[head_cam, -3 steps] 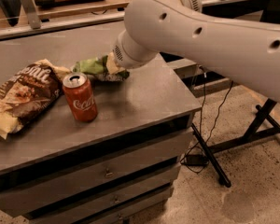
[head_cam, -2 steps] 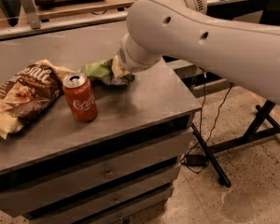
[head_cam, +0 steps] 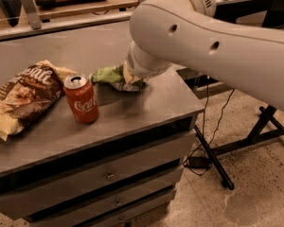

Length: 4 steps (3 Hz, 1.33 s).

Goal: Move green jalapeno chip bag near coke can

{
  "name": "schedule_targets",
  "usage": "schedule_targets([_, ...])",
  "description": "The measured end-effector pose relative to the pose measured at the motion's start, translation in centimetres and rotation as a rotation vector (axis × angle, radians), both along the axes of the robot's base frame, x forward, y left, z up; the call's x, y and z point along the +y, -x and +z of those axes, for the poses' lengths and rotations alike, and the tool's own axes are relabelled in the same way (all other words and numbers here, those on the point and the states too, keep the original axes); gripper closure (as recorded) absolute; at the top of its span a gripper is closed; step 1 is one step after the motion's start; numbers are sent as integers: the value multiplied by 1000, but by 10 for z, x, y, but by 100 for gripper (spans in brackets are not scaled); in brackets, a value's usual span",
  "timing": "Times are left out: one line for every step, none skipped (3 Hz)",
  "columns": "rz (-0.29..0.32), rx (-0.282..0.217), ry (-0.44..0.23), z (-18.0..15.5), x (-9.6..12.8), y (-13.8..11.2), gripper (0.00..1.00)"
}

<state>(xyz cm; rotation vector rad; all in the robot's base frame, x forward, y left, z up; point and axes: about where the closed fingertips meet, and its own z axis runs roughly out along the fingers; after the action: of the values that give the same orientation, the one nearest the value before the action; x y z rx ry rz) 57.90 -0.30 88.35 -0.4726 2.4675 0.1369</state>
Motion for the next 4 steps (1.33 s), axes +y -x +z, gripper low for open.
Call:
schedule_targets([-16, -7, 3, -1, -4, -10, 44])
schedule_targets([-1, -23, -1, 0, -3, -21, 20])
schedule_targets([15, -35, -8, 1, -2, -30, 1])
schedule_targets([31, -48, -21, 4, 2, -36, 0])
